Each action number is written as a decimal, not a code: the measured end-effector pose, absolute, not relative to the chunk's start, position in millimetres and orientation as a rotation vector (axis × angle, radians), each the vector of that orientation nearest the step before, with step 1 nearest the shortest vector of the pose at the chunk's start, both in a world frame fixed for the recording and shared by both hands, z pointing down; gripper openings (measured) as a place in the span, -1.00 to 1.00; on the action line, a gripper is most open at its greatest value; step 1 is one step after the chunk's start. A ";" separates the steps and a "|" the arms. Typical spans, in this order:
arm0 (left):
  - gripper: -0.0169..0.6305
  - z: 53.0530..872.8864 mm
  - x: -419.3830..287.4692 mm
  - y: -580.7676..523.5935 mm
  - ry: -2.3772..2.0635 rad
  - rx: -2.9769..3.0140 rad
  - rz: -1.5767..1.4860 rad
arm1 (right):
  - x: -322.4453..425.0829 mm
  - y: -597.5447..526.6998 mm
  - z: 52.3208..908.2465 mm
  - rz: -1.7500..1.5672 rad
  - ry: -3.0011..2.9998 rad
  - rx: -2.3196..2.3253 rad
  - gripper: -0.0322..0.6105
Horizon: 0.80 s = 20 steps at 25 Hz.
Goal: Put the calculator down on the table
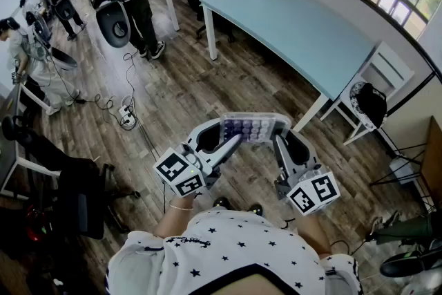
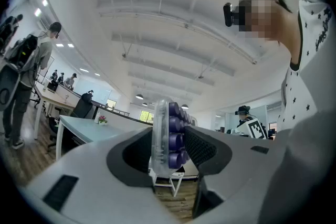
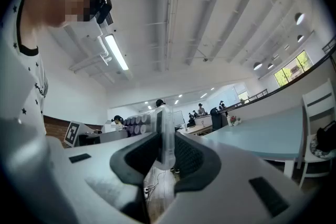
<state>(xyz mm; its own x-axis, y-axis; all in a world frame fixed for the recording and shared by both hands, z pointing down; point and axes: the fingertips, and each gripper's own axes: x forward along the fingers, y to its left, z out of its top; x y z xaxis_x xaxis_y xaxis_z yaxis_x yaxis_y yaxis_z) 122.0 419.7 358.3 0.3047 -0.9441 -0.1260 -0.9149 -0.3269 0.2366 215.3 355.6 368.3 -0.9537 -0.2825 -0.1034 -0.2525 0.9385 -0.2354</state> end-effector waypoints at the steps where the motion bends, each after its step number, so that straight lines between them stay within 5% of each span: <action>1: -0.36 359.3 123.9 418.1 -1.745 2.439 -0.367 | 217.1 354.1 369.5 -0.333 2.958 -0.412 -0.61; 20: -0.36 362.7 185.8 379.3 -1.609 2.529 -0.364 | 285.6 326.0 372.8 -0.311 2.898 -0.582 -0.61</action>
<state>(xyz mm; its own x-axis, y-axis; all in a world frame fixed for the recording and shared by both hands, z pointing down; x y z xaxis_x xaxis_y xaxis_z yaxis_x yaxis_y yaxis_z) 185.8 379.3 362.7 0.4054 -0.9039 -0.1363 -0.8746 -0.4269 0.2298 285.6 326.0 372.8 -0.9097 -0.3964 -0.1234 -0.3612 0.9022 -0.2357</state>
